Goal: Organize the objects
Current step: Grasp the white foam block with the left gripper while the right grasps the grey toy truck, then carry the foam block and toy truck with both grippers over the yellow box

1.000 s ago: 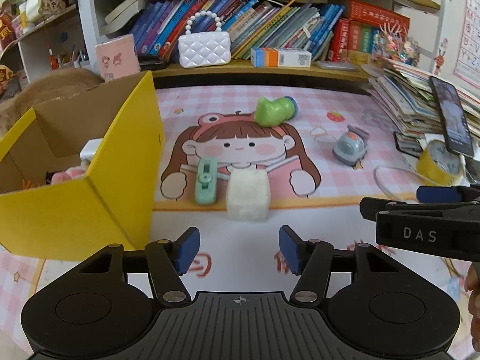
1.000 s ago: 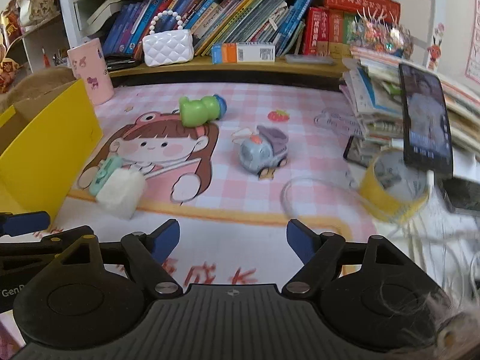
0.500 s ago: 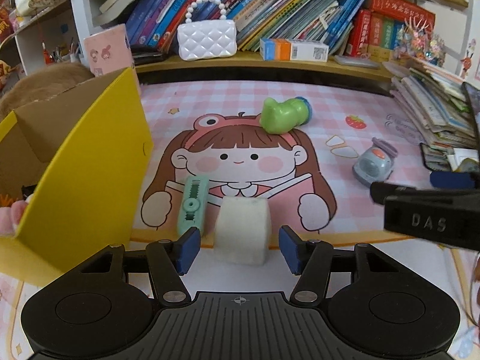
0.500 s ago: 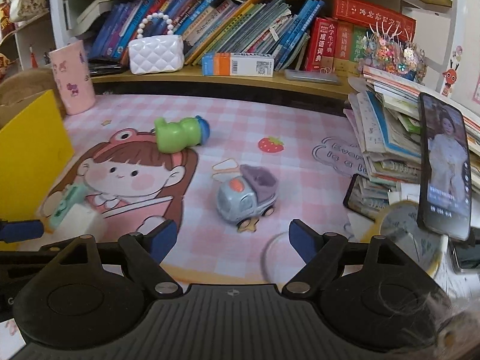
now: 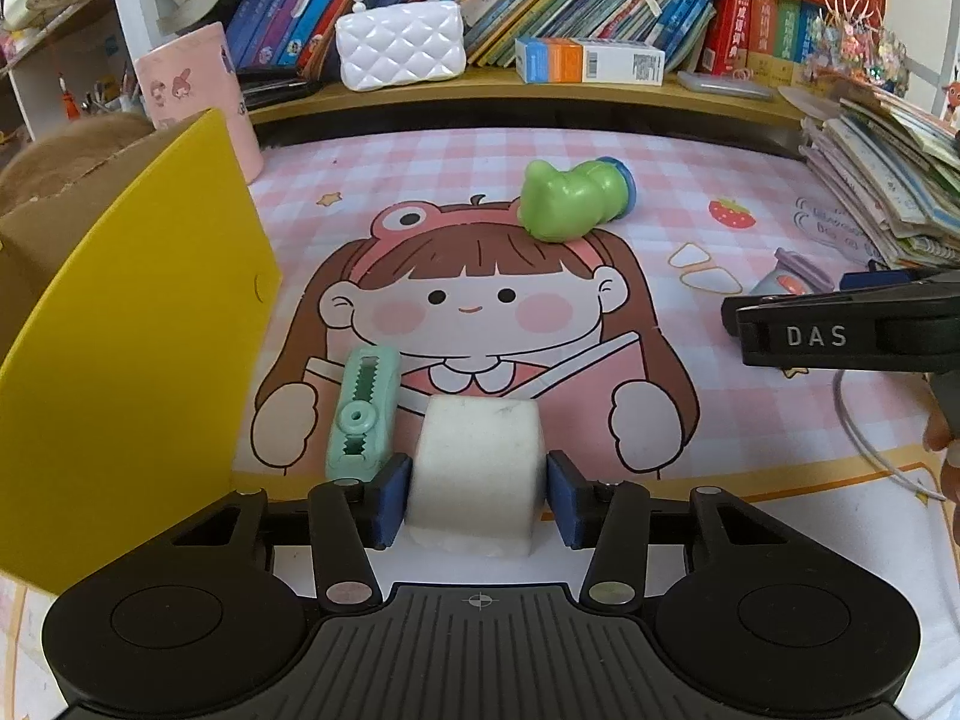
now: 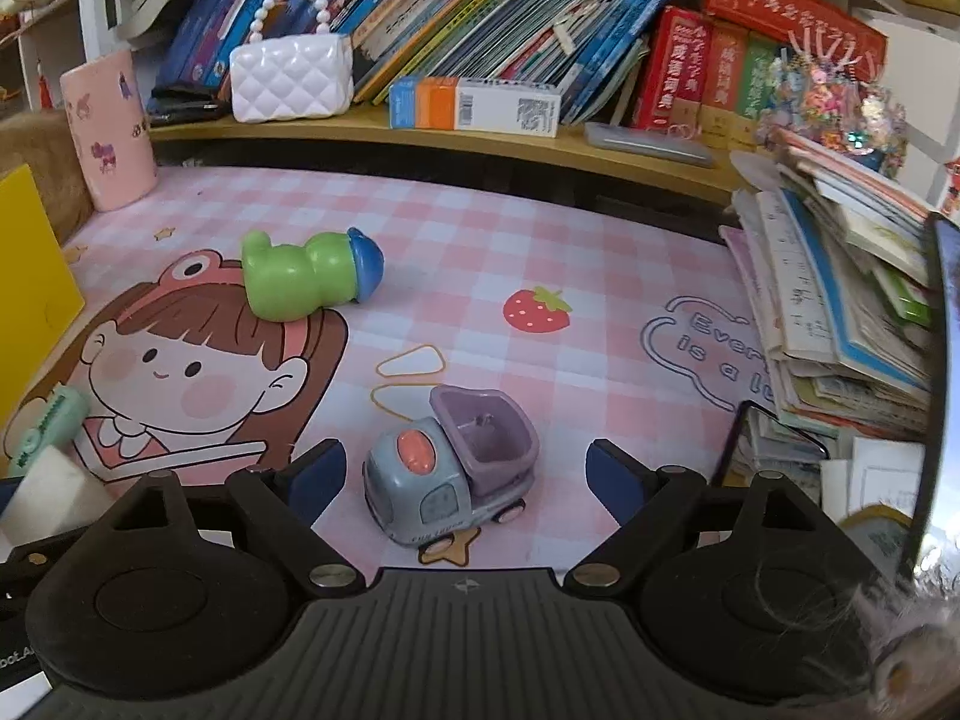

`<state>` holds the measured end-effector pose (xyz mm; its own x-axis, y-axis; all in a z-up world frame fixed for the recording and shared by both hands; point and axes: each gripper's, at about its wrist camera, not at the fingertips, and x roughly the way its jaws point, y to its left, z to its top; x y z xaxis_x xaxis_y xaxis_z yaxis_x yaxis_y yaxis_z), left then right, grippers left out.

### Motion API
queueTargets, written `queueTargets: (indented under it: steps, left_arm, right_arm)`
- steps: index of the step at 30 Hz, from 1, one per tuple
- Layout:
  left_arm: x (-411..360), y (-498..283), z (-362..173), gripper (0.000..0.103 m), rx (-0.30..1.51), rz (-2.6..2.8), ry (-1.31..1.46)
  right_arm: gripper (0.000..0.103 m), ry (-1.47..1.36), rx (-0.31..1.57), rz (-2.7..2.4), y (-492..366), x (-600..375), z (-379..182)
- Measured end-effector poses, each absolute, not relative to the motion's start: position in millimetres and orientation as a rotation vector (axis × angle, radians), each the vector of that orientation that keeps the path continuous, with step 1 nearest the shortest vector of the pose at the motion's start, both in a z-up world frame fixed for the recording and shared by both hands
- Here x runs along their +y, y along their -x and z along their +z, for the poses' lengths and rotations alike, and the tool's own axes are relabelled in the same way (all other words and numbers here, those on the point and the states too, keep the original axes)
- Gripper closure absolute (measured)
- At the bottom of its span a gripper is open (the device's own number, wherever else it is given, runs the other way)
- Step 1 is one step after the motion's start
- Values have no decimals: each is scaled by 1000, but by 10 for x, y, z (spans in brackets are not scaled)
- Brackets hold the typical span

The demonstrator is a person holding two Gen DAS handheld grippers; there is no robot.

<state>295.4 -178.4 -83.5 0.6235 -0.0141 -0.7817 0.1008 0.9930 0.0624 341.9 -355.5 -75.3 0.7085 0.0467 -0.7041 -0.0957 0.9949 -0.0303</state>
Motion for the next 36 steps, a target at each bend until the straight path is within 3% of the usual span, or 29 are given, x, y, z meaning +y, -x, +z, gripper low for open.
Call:
queueTargets:
  steps: [4,6,7,13,36]
  left_arm:
    - [-1768,-2965,-845,60,893,-74,-101]
    - [-1763,-2957,-844,63,888,-79,-104]
    - [-1758,-2952,-841,65,886,-81,-103]
    - [-1665,-2881,-731,70,865,-81,-59]
    - [-1139,-1971,-398,70,794,-184,-42]
  right_arm:
    - [20,74,788,105,-3460,-3534,-804]
    - [29,69,797,106,-3480,-3527,-827]
    - [42,68,806,108,-3488,-3523,-839]
    - [42,35,804,109,-3448,-3502,-795]
    - [42,28,777,127,-2266,-2862,-437]
